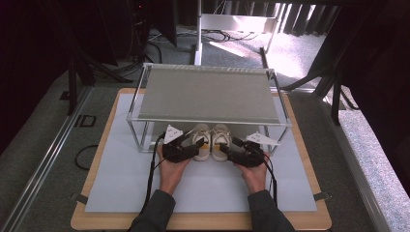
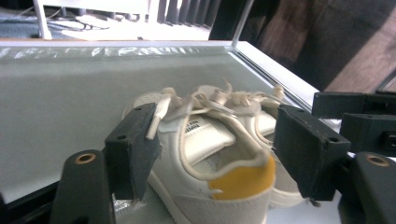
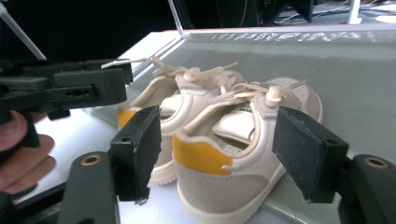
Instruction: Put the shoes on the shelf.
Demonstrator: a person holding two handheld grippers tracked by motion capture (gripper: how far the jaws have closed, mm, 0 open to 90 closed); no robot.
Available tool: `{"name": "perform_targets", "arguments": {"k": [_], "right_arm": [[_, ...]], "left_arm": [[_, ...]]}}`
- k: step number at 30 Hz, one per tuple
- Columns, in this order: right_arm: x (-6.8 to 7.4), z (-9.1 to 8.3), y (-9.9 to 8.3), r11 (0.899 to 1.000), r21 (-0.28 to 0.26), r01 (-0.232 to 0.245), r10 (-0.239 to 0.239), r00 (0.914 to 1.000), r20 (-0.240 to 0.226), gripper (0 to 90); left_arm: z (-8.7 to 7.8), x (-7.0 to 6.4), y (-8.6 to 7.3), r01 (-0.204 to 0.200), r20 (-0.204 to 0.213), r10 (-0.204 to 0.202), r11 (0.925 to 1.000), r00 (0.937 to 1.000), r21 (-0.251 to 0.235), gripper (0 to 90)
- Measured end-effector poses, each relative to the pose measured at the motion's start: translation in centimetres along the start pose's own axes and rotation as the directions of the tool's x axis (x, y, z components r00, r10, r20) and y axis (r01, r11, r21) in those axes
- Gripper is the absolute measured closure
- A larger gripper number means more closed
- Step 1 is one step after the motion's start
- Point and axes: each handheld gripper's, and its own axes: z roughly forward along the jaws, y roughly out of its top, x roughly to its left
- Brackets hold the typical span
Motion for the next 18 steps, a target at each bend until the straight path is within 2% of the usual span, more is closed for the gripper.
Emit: {"name": "perform_targets", "arguments": {"k": [3,6,11,18], "right_arm": [[0.4,0.1,-0.3,0.998,0.025,0.049,-0.05,0.9985,0.024,29.0],[0.5,0.2,-0.7,0.997,0.048,0.068,-0.07,0.9969,0.036,27.7],[0.4,0.5,-1.4,0.994,0.078,0.074,-0.078,0.9957,0.048,25.9],[0.2,1.0,-1.9,0.991,0.11,0.072,-0.078,0.9959,0.047,25.0]], "left_arm": [[-0.2,-0.2,-0.2,-0.025,0.003,0.025,0.9996,0.9997,0.011,27.9],[-0.4,-0.1,-0.6,-0.039,0.0,0.039,0.9989,0.9992,0.024,27.2],[-0.7,0.4,-1.3,-0.029,0.011,0.029,0.9986,0.9995,0.043,26.4],[-0.4,0.6,-2.3,-0.057,0.012,0.056,0.993,0.9983,0.103,26.4]]}}
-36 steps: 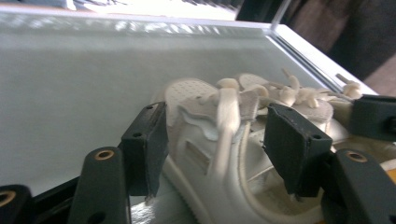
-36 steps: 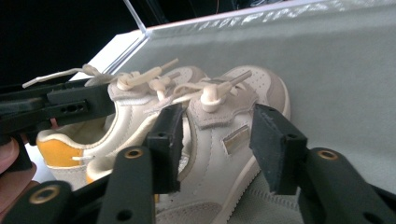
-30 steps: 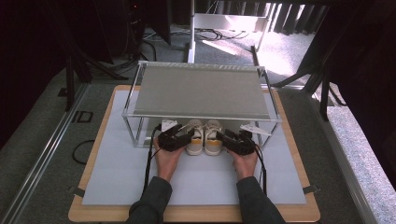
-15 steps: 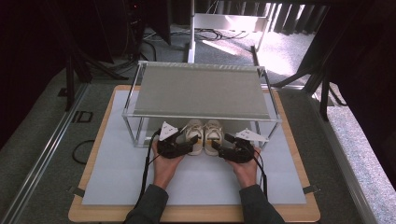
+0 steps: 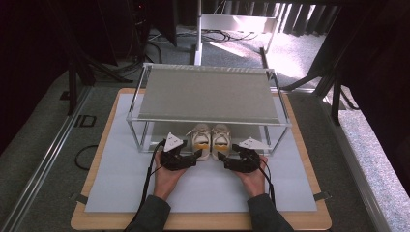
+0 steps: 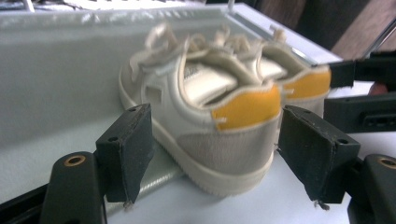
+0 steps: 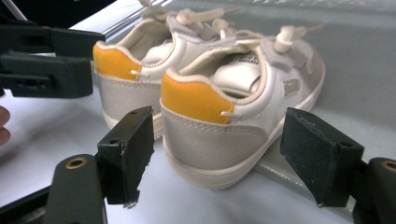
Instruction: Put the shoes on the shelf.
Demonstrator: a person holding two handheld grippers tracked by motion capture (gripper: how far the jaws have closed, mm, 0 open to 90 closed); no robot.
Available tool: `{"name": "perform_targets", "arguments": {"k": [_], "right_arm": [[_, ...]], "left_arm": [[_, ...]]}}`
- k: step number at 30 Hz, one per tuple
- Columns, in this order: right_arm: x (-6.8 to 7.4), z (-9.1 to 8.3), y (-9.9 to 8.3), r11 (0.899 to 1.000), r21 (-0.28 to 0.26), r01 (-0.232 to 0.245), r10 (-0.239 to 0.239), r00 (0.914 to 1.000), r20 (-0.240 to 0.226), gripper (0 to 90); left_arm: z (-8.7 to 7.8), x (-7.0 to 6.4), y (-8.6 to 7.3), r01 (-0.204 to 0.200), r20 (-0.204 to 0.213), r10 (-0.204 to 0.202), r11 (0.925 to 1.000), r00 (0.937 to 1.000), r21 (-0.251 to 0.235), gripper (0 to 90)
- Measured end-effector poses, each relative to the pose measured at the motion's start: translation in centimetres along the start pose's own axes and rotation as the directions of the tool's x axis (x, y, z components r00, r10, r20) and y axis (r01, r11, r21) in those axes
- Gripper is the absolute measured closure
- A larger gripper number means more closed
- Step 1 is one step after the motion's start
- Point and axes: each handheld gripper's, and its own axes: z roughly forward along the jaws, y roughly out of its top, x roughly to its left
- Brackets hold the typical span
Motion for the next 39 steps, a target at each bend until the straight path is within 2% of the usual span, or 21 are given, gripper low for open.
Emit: {"name": "perform_targets", "arguments": {"k": [2,7,11,15,17,26,34,39], "right_arm": [[0.0,0.1,-0.1,1.0,0.006,0.001,-0.001,1.0,-0.001,24.9],[0.0,0.5,-0.3,1.0,0.021,0.003,-0.003,1.0,0.006,24.9],[0.0,0.6,-0.4,1.0,0.029,0.003,-0.003,0.9999,0.01,24.9],[0.0,0.9,-0.4,0.999,0.034,-0.002,0.001,1.0,0.006,25.0],[0.0,1.0,-0.5,0.999,0.034,-0.003,0.002,0.9999,0.011,29.3],[0.1,1.2,-0.2,0.999,0.037,-0.011,0.01,0.9999,0.008,31.4],[-0.2,1.7,0.4,1.0,0.03,-0.006,0.005,0.9998,0.021,32.0],[-0.4,2.1,0.9,1.0,0.027,-0.002,0.001,0.9995,0.031,32.5]], "left_arm": [[0.1,0.0,-0.1,-0.004,-0.005,0.004,1.0,1.0,0.006,26.9],[0.7,-0.3,-0.5,-0.023,0.012,0.022,0.9984,0.9997,0.051,26.9],[1.1,-0.3,-0.6,-0.022,0.007,0.021,0.9978,0.9997,0.062,26.9],[1.4,-0.3,-0.5,-0.024,0.022,0.023,0.9972,0.9995,0.071,26.9],[1.6,-0.3,-0.4,-0.024,0.034,0.021,0.9968,0.9992,0.077,28.1],[1.9,-0.7,0.0,-0.026,0.028,0.024,0.9965,0.9993,0.079,31.1],[2.6,-0.3,0.7,-0.003,0.021,0.001,0.9972,0.9998,0.074,31.1],[2.9,-0.1,1.1,-0.005,0.013,0.004,0.9972,0.9999,0.074,31.3]]}}
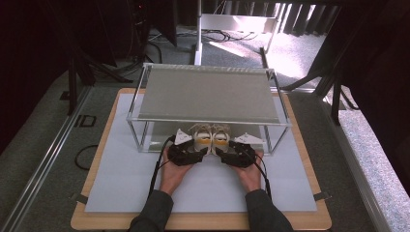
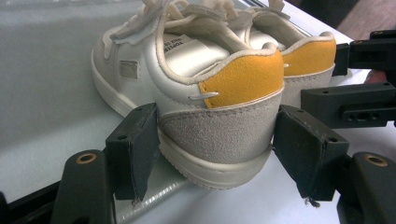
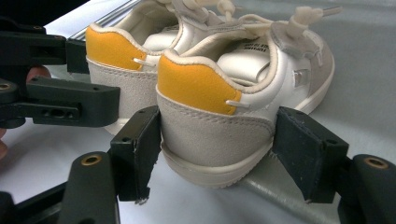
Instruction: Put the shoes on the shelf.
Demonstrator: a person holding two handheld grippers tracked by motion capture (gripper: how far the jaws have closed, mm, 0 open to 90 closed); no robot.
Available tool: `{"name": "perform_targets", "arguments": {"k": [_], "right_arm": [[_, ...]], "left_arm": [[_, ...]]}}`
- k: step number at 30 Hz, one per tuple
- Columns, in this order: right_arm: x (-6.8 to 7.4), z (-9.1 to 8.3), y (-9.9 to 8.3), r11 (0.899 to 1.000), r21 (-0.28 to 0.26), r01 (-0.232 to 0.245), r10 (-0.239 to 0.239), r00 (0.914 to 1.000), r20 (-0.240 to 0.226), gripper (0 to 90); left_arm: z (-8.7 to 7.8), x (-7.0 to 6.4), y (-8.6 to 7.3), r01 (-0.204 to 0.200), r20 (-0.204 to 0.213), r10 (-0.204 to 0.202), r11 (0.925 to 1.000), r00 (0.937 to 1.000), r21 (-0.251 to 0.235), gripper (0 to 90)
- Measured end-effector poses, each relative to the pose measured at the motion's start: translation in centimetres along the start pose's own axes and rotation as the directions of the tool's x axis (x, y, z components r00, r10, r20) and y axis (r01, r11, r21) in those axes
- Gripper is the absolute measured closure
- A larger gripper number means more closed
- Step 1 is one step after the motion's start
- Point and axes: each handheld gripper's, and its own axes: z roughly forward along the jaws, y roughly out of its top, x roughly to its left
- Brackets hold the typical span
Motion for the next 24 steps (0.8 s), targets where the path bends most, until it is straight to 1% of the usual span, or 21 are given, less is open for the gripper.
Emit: {"name": "perform_targets", "arguments": {"k": [1,5,10,13,14,16,18,23,24], "right_arm": [[-0.2,0.3,0.2,1.0,0.001,0.002,-0.002,1.0,0.005,32.7],[-0.6,1.0,0.4,1.0,0.013,0.006,-0.006,0.9997,0.023,32.8],[-1.0,1.4,0.7,1.0,0.015,-0.003,0.002,0.9993,0.037,33.1],[-1.2,1.5,0.8,1.0,0.018,0.0,-0.001,0.999,0.044,33.2],[-1.2,1.5,0.8,1.0,0.025,-0.006,0.004,0.9989,0.047,33.2],[-1.3,1.6,0.7,1.0,0.029,0.002,-0.004,0.9988,0.049,33.3],[-1.2,1.6,0.6,0.999,0.035,0.02,-0.022,0.9983,0.055,33.5],[-1.1,1.7,0.7,0.999,0.04,0.029,-0.031,0.9979,0.056,33.6],[-1.1,1.7,0.7,0.998,0.037,0.042,-0.044,0.9975,0.056,33.7]], "left_arm": [[0.5,0.2,0.3,0.003,-0.01,-0.003,1.0,0.9999,0.006,31.3],[1.4,0.3,0.5,0.009,-0.037,-0.008,1.0,0.9993,0.004,31.3],[1.9,0.4,0.9,0.024,-0.046,-0.024,0.9997,0.9987,-0.002,31.3],[2.2,0.2,1.0,0.02,-0.062,-0.02,0.9998,0.9979,0.005,31.3],[2.3,0.2,1.0,0.021,-0.064,-0.021,0.9998,0.9977,0.005,31.3],[2.5,0.3,0.9,0.023,-0.067,-0.023,0.9996,0.9975,0.013,31.3],[2.6,0.3,0.8,0.028,-0.067,-0.027,0.9995,0.9974,0.015,31.3],[2.7,0.6,0.8,0.019,-0.052,-0.018,0.9996,0.9985,0.019,31.6],[2.7,0.7,0.7,0.014,-0.042,-0.013,0.9997,0.999,0.018,31.7]]}}
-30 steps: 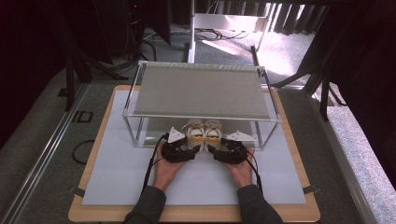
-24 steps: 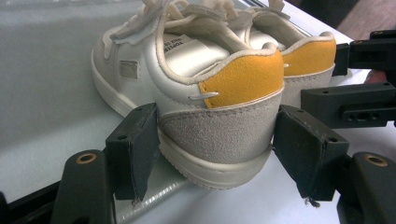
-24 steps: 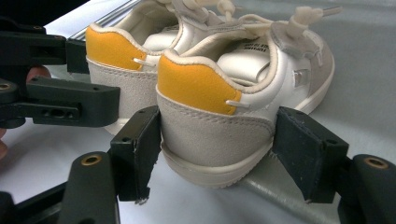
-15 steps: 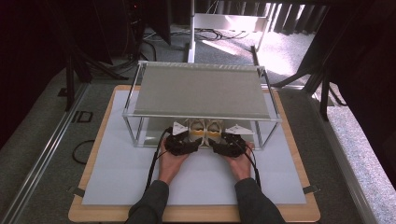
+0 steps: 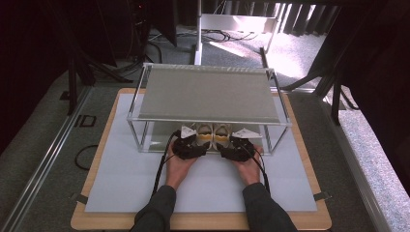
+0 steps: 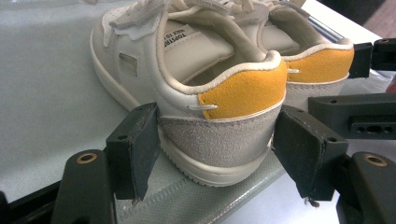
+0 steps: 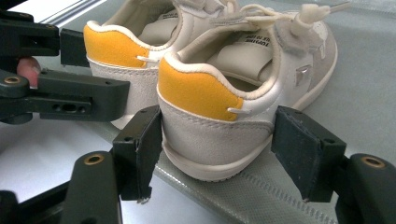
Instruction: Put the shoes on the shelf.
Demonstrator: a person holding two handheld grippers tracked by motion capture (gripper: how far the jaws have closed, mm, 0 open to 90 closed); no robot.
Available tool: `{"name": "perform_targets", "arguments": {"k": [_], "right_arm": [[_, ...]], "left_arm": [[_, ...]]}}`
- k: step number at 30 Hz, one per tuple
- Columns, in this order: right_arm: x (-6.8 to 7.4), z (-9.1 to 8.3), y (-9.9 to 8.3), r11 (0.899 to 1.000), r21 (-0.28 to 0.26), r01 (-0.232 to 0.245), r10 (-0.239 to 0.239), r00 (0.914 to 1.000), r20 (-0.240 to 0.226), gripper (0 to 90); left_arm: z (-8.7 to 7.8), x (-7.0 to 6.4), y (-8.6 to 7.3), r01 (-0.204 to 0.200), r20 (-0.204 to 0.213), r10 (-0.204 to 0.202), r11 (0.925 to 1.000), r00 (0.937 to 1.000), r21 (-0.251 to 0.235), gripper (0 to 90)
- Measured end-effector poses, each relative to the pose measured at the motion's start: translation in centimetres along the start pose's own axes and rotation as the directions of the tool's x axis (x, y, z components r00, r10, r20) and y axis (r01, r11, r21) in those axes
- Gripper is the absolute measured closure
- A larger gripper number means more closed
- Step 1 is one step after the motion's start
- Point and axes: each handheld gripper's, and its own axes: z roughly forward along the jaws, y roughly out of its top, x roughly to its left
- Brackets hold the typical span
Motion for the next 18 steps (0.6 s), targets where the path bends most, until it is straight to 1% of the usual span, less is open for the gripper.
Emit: {"name": "perform_targets", "arguments": {"k": [4,5,6,8,9,11,12,15,17,18], "right_arm": [[-0.1,0.0,0.1,1.0,0.003,0.012,-0.012,0.9999,-0.008,33.9],[-0.1,0.0,0.1,1.0,0.006,0.022,-0.022,0.9997,-0.011,34.0],[-0.2,0.0,0.1,1.0,0.007,0.026,-0.026,0.9996,-0.013,34.1],[-0.2,0.0,0.1,1.0,0.007,0.024,-0.024,0.9996,-0.016,34.0],[-0.2,0.0,0.1,1.0,0.008,0.024,-0.024,0.9996,-0.014,33.9],[-0.1,0.0,0.1,1.0,0.007,0.023,-0.023,0.9997,-0.007,33.0],[0.0,-0.1,0.0,1.0,0.006,0.028,-0.028,0.9996,0.005,32.6],[0.1,-0.3,-0.1,0.999,-0.008,0.039,-0.039,0.9992,0.013,30.4],[0.1,-0.5,-0.2,0.999,-0.013,0.038,-0.037,0.9992,0.014,30.4],[0.2,-1.0,-0.2,0.999,-0.023,0.037,-0.037,0.9993,0.013,30.3]], "left_arm": [[0.0,0.2,0.0,-0.007,0.012,0.007,1.0,0.9999,0.0,32.6],[0.0,0.2,0.0,-0.011,0.015,0.011,0.9999,0.9998,0.001,33.2],[0.0,0.3,0.0,-0.025,0.018,0.025,0.9997,0.9995,0.002,33.2],[-0.1,0.4,0.0,-0.019,0.023,0.019,0.9998,0.9996,0.0,33.1],[-0.1,0.3,-0.1,-0.007,0.02,0.007,1.0,0.9998,-0.001,32.7],[-0.1,0.3,-0.1,-0.001,0.012,0.001,1.0,0.9999,-0.004,31.4],[-0.1,0.3,-0.2,-0.003,0.002,0.003,1.0,1.0,0.0,28.7],[-0.4,0.2,-0.4,-0.016,-0.028,0.016,0.9999,0.9995,0.005,26.6],[-0.6,0.3,-0.5,-0.009,-0.025,0.01,1.0,0.9996,0.002,26.6],[-1.0,0.3,-0.7,-0.006,-0.028,0.006,1.0,0.9996,-0.001,26.6]]}}
